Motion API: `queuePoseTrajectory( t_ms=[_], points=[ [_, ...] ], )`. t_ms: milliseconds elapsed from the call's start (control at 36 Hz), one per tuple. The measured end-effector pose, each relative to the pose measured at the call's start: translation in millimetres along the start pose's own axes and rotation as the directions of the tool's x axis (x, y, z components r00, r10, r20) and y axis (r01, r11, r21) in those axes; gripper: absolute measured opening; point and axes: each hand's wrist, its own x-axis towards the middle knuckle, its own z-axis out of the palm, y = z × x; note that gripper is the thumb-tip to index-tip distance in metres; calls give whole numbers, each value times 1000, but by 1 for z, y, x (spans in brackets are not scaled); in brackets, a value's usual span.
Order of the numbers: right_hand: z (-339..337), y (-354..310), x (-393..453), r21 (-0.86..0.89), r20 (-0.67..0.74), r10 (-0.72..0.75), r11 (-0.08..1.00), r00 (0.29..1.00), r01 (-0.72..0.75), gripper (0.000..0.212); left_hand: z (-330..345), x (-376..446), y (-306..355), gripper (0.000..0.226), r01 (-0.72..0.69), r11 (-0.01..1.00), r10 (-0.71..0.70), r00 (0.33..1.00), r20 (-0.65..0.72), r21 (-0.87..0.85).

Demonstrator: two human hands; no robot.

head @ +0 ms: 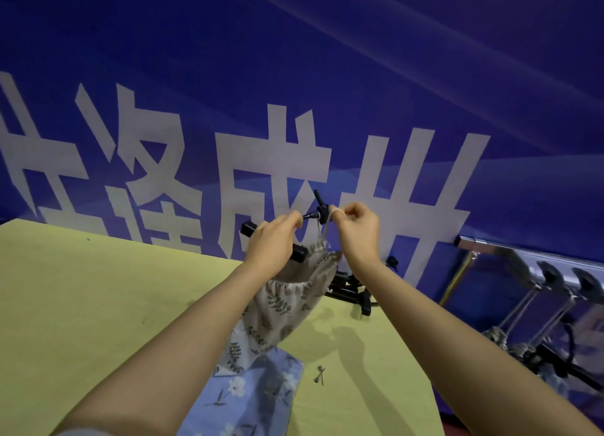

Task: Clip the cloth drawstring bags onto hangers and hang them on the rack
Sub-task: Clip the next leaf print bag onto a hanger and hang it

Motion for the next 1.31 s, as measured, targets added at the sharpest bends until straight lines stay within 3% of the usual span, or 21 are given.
queuePoseTrajectory(
  t_ms=[111,194,333,472,611,889,972,1111,1306],
  points=[
    [7,-21,10,-42,23,-133,990,991,133,22,3,2,-2,24,-1,997,8,995,94,-79],
    [9,-34,19,-81,31,-210,974,977,212,32,-2,3,-1,29,45,990,-23,987,160,-131],
    [16,-53,26,-180,35,-308,934,951,309,50,-19,4,6,43,65,998,-62,973,224,-5],
    [24,-64,36,-108,31,-156,981,987,159,56,-26,8,12,57,83,991,-108,957,268,104],
    [28,-65,44,-52,56,-34,998,998,36,56,-32,9,14,48,190,976,-126,895,429,-111],
    [22,-51,48,-84,12,-109,990,994,109,55,-30,16,15,51,165,975,-89,902,422,-146],
    [23,-56,47,-73,60,-159,984,985,163,53,-25,18,18,46,136,990,-109,899,424,-34],
    [30,-64,39,-79,114,-308,945,945,317,52,-15,30,38,78,245,954,-296,869,396,175],
    [22,-63,35,-253,162,-490,819,857,516,52,1,24,37,42,178,965,-236,907,350,190]
  ],
)
